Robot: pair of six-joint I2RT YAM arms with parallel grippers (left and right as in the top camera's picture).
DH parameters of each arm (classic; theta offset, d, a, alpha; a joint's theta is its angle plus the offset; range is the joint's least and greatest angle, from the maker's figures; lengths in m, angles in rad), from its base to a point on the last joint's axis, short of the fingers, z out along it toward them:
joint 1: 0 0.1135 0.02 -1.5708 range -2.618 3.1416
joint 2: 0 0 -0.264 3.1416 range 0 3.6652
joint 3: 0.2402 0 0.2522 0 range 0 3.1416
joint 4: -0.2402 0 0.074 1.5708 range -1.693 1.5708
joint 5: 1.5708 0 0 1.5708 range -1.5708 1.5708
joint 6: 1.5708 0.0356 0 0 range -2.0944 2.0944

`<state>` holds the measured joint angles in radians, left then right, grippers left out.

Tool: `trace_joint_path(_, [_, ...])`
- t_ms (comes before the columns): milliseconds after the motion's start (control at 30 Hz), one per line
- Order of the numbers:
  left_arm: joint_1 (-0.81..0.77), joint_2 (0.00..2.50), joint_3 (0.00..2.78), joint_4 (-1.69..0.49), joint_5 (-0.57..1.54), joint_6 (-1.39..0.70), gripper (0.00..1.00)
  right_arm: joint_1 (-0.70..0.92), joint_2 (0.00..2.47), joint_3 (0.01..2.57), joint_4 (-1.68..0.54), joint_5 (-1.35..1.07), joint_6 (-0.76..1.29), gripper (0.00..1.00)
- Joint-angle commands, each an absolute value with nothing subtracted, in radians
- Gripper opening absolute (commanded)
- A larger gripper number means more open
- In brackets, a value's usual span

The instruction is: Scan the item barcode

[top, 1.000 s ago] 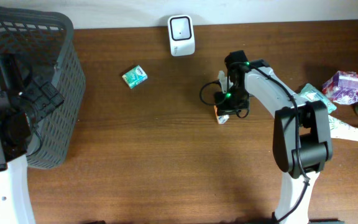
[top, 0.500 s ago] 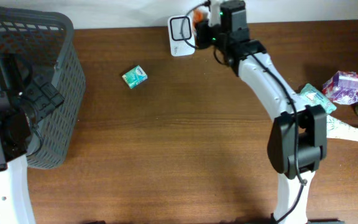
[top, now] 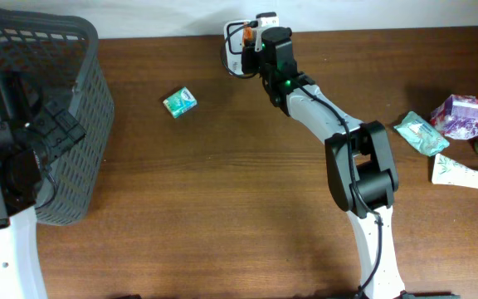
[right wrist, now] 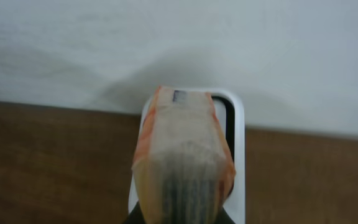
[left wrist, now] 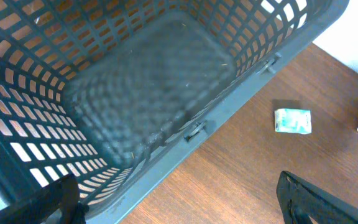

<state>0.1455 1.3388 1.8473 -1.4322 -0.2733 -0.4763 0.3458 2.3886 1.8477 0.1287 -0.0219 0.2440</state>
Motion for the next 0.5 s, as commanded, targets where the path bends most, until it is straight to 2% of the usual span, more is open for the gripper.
trace_joint_path(0, [0.152, 1.332, 1.850, -1.433, -0.273, -0.485, 0.99, 0.340, 2.385, 1.893, 0.021, -0.030, 0.436, 0.04])
trace_joint_path(167, [0.152, 1.332, 1.850, -1.433, -0.273, -0.485, 0.99, 0.338, 2.386, 2.155, -0.197, -0.037, 0.459, 0.04])
trace_joint_path(267, [0.152, 1.332, 1.850, -1.433, -0.273, -0.485, 0.99, 0.334, 2.390, 2.183, -0.261, -0.040, 0.625, 0.04])
trace_joint_path(333, [0.152, 1.332, 1.850, -1.433, -0.273, -0.485, 0.99, 0.323, 2.451, 2.183, -0.257, -0.033, 0.870, 0.04])
trace_joint_path(400, [0.152, 1.332, 1.850, -1.433, -0.273, -0.485, 0.99, 0.313, 2.492, 2.183, -0.238, -0.066, 0.957, 0.04])
trace_joint_path(467, [0.152, 1.332, 1.850, -1.433, -0.273, -0.485, 0.99, 0.306, 2.509, 2.183, -0.232, -0.097, 0.933, 0.04])
